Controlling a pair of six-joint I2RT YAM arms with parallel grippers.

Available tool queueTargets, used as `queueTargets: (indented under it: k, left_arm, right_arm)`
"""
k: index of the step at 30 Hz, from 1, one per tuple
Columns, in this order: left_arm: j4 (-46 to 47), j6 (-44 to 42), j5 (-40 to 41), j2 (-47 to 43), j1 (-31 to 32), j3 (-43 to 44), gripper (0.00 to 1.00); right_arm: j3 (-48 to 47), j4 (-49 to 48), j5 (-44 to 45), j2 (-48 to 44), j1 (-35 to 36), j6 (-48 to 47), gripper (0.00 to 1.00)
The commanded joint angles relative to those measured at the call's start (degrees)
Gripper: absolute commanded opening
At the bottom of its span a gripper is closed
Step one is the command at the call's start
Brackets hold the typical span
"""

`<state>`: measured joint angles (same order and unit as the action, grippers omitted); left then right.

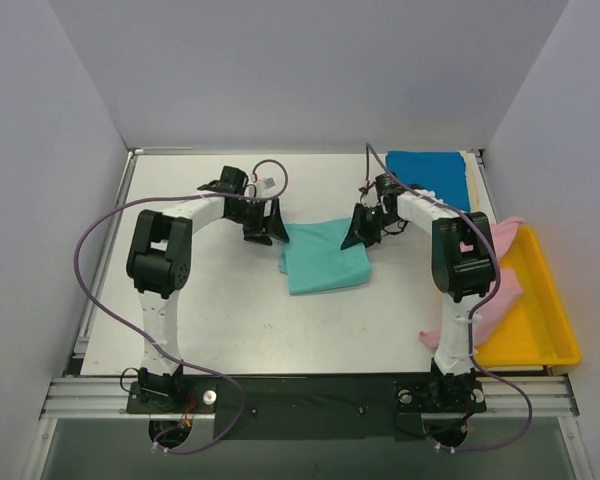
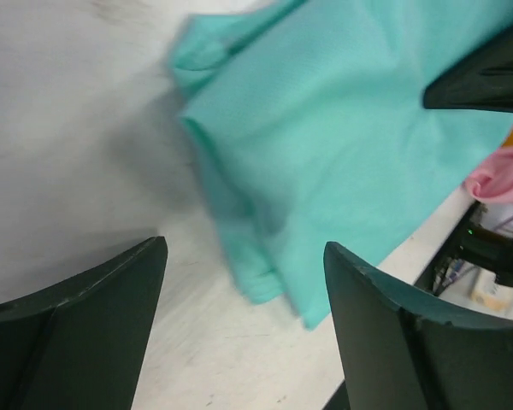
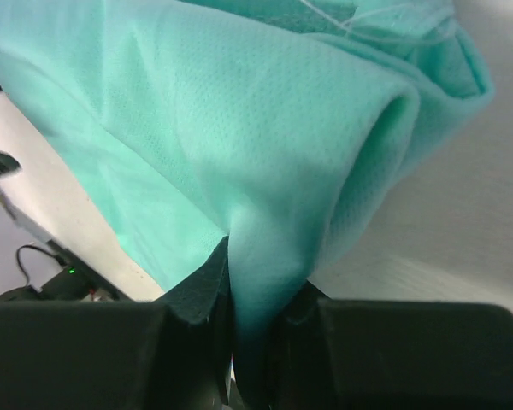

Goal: Fold and stack the t-shirts

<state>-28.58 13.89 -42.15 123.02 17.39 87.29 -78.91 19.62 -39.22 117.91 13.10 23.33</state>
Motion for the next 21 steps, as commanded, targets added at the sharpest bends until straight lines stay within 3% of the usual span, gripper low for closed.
queueTargets:
  k: [1, 5, 11, 21]
  left_arm:
    - [-5.78, -5.80, 7.42, -2.08, -5.16, 4.20, 0.85]
    - [-6.14, -8.44, 11.82, -3.75, -5.79, 5.09, 0.87]
    - [-5.79, -8.44, 11.04, -3.67, -5.70, 5.00, 0.89]
    - [-5.79, -9.58, 12.27, -3.58, -5.70, 4.12, 0.89]
  right_arm:
    - [-10.63, 14.47, 8.35, 1.53, -0.89, -9.96, 0.00]
    - [-20.21, 21.33, 15.21, 4.34, -1.24, -14.36, 0.00]
    - [-33.49, 27.92, 20.14, 9.35, -1.24, -18.05, 0.00]
    - [-55.62, 31.10, 34.56, 14.72, -1.50, -25.43, 0.00]
